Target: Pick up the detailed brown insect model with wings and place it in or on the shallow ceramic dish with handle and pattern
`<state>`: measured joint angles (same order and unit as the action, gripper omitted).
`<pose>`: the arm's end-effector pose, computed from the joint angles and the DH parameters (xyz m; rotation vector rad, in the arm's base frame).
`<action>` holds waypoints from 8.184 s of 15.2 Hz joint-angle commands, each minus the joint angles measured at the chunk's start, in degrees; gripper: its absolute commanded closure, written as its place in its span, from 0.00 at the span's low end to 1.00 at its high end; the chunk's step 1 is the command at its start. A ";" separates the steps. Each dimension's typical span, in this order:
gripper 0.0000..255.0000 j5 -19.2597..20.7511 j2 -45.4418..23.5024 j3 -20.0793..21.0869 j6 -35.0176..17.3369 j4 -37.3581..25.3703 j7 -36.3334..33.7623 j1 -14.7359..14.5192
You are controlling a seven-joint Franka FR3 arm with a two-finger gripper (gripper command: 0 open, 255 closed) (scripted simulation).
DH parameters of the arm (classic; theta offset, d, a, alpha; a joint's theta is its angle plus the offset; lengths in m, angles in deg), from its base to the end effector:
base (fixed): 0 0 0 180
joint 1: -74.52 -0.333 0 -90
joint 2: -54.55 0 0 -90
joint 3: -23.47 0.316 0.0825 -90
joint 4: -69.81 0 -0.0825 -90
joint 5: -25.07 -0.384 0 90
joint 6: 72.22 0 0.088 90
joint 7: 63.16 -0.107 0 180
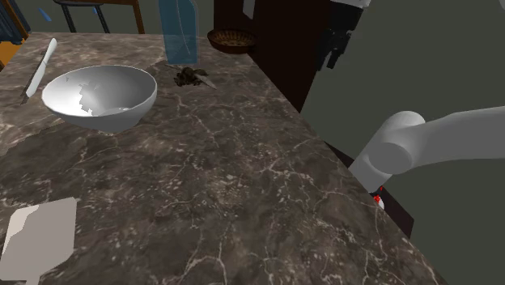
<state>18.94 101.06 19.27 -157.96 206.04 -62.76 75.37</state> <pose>0.2911 -0.0202 0.5824 -2.9765 0.0778 0.0967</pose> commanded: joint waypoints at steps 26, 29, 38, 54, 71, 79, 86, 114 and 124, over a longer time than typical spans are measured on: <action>0.00 -5.60 -34.58 34.55 -12.68 -30.97 -54.89 1.28; 0.00 -0.94 -42.46 38.04 -12.61 -38.60 -62.70 0.93; 0.00 2.04 -46.93 39.45 -17.51 -37.66 -66.86 -0.25; 1.00 2.04 -46.96 39.45 -17.87 -37.31 -66.84 -0.25; 1.00 3.93 -49.84 39.97 -5.79 -51.84 -68.80 -0.96; 1.00 6.15 -53.30 40.64 1.25 -61.79 -70.52 -2.27; 1.00 3.55 -50.72 36.06 1.55 -59.36 -60.05 4.19; 1.00 2.35 -51.25 28.33 -6.80 -50.08 -41.54 14.55; 0.00 2.35 -51.26 28.33 -6.80 -50.09 -41.54 14.55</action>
<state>21.29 49.79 47.60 -164.76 155.95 -104.30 89.92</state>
